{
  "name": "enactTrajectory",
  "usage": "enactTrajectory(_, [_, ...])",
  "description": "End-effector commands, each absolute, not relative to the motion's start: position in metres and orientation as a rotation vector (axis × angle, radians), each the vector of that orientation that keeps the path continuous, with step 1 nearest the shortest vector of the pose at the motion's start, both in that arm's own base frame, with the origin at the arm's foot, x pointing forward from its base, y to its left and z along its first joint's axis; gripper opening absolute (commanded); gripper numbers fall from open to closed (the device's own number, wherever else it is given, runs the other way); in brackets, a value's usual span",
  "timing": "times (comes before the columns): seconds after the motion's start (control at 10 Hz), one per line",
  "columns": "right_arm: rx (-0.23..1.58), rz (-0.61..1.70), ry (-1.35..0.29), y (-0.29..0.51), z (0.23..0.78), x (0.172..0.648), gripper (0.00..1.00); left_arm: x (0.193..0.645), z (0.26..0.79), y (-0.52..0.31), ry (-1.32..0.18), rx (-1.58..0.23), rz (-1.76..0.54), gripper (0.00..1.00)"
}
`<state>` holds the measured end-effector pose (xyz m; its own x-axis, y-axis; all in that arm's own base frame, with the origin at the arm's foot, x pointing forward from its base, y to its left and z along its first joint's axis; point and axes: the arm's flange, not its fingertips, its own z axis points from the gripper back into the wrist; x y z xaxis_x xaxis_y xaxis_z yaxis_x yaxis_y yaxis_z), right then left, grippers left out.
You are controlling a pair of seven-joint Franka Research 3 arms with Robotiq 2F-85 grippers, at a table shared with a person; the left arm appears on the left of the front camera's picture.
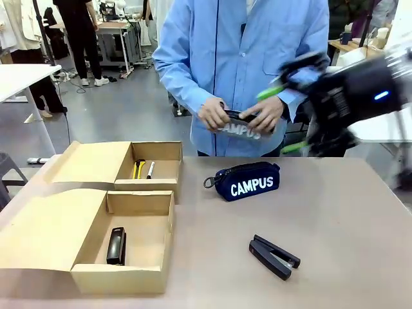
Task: Place items inside the box.
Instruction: Pick up a Pencil pouch or Stapler and place it inside the Mailer Box closest to the robot.
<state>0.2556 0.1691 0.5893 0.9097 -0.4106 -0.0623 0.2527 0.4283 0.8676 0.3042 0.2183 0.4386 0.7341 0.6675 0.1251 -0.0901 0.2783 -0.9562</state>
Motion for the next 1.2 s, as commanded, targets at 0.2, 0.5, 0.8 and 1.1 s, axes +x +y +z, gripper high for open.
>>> enactTrajectory(0.2, [1.367,-0.507,-0.009,-0.022,0.516,0.248,1.00,0.304,0.438,0.218,-0.591,-1.199,0.528,1.00])
enactTrajectory(0.5, [1.448,-0.611,0.072,-0.082,0.413,0.229,1.00,0.304,0.438,0.218,-0.591,-1.199,0.528,1.00])
enactTrajectory(0.8, [1.484,-0.647,0.087,-0.149,0.462,0.267,1.00,0.304,0.438,0.218,-0.591,-1.199,0.528,1.00])
enactTrajectory(1.1, [1.484,-0.647,0.087,-0.149,0.462,0.267,1.00,0.304,0.438,0.218,-0.591,-1.199,0.528,1.00])
